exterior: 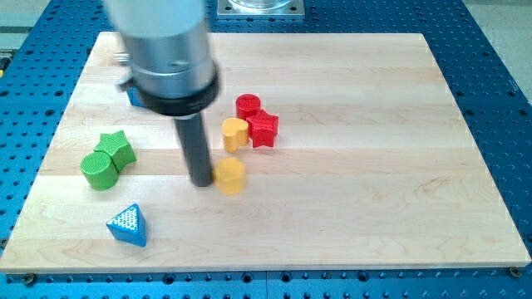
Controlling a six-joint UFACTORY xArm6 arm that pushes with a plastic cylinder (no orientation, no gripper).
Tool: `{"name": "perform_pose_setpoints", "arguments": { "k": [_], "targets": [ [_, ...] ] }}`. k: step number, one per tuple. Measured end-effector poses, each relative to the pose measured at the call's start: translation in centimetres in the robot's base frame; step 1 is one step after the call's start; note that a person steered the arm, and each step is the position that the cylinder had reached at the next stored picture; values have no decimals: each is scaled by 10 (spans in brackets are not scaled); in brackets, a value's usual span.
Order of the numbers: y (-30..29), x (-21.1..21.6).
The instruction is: Place the hexagon into the heart
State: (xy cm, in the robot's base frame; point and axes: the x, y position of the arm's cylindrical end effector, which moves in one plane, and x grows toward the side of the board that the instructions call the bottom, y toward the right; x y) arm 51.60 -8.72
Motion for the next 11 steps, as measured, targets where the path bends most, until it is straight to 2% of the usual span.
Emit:
{"name": "perform_pose_setpoints", "arguments": {
  "k": [1, 2, 4, 5, 6, 7, 8, 9, 10, 11],
  "targets": [
    [-19, 20],
    [20, 38],
    [47, 11],
    [67, 32],
    [90, 13],
    [68, -7],
    [90, 36],
    [89, 44],
    [78, -16],
    [78, -33]
  ]
}}
